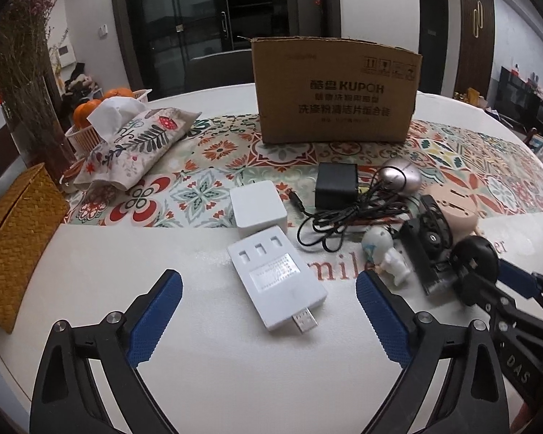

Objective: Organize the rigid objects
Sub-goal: 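Lower the left tool and grasp the white USB charger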

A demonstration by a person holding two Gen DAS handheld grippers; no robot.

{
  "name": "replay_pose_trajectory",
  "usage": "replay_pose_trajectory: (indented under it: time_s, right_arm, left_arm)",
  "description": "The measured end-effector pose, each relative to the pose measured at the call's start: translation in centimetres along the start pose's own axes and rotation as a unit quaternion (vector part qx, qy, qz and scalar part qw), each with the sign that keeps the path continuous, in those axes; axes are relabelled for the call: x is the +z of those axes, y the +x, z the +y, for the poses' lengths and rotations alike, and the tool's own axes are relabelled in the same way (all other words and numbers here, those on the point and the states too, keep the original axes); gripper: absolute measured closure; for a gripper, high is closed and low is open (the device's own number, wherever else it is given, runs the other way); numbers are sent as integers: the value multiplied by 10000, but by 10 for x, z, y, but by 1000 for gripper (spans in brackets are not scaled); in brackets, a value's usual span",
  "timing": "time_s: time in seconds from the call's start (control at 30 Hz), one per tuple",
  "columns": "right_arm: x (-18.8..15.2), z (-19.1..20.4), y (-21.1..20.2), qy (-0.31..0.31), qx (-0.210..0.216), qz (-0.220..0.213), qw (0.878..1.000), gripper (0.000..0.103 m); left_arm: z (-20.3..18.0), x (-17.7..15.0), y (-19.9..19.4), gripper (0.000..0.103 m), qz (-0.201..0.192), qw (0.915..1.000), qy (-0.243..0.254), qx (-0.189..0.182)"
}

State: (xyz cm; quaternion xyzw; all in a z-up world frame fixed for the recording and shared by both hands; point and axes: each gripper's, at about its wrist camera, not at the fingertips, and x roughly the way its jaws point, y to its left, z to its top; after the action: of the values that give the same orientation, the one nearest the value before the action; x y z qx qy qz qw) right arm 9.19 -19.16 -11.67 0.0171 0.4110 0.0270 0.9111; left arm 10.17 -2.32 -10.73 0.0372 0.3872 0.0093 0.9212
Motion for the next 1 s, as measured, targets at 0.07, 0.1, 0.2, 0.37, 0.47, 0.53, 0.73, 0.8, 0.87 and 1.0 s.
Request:
replay_pose_trajectory:
  time_s: [0.07,0.1,0.2,0.37,0.47,0.53,0.73,0.8,0.87,1.0]
  right_arm:
    - [0,1,4,-21,31,37,10000,62]
    - [0,1,5,-29,34,53,10000,63]
    - [2,2,10,-46,7,60,10000,66]
    - [5,3,16,-89,-82,64,9999,71]
    - [8,5,20,-94,-119,114,9998,73]
    - [10,6,23,-85,-133,154,9998,73]
    - [14,7,26,-56,-182,175,9997,73]
    - [14,7,26,-35,-174,174,9997,73]
    - [13,7,26,-33,-165,174,9997,73]
    - [12,5,25,16,-96,184,9998,73]
  left_arm:
    - [-1,2,5,10,-8,9999,-24,102]
    - [-1,3,6,12,-26,9999,-34,119]
    - [-1,5,12,15,-26,9997,-79,224]
    - [0,9,28,24,196,9993,-228,237]
    - [3,10,38,32,414,9983,-389,146]
    - [3,11,44,37,547,9972,-498,92]
    - [1,10,58,50,883,9942,-610,-83]
    - [1,9,57,52,912,9940,-590,-156]
    - [2,8,56,53,934,9939,-550,-220]
    - [3,4,51,56,945,9932,-492,-475]
